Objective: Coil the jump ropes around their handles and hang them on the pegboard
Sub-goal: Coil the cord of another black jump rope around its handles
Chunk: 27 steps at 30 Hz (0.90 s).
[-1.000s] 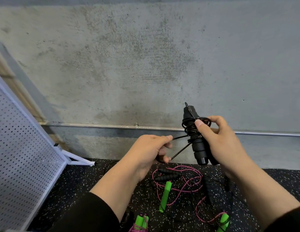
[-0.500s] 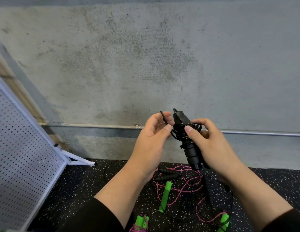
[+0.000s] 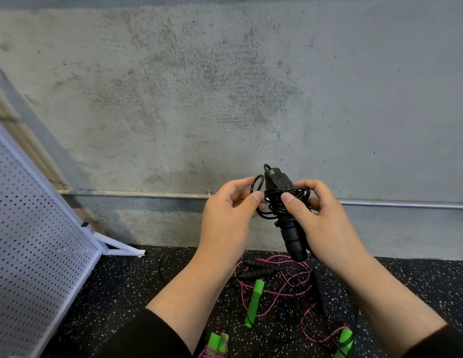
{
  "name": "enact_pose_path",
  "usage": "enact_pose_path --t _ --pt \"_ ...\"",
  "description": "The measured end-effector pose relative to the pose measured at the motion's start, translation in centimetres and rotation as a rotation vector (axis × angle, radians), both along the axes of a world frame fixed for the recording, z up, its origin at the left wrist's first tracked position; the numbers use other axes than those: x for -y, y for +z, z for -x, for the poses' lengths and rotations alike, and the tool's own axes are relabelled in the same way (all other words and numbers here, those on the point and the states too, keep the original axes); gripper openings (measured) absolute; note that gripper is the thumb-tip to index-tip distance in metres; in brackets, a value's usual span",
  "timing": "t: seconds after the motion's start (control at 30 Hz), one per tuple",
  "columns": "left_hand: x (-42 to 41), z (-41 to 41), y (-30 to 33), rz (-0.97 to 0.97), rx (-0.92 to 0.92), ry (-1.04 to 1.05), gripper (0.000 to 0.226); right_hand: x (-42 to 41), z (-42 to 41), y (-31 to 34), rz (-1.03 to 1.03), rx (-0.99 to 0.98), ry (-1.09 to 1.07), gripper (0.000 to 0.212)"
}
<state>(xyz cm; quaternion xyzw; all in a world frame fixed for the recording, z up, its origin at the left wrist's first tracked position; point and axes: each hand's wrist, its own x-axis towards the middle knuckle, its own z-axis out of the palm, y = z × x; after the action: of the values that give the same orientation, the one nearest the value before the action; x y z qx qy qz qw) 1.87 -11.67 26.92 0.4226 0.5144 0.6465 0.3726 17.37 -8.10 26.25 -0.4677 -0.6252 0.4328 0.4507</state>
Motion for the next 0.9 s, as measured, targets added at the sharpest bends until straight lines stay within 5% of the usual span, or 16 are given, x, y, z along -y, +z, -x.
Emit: enact_pose_path --t 0.9 --pt "0.2 -0.2 -0.3 0.016 -0.069 0.048 0.024 0.1 -0.9 -0.1 -0.125 0.354 0.042 0.033"
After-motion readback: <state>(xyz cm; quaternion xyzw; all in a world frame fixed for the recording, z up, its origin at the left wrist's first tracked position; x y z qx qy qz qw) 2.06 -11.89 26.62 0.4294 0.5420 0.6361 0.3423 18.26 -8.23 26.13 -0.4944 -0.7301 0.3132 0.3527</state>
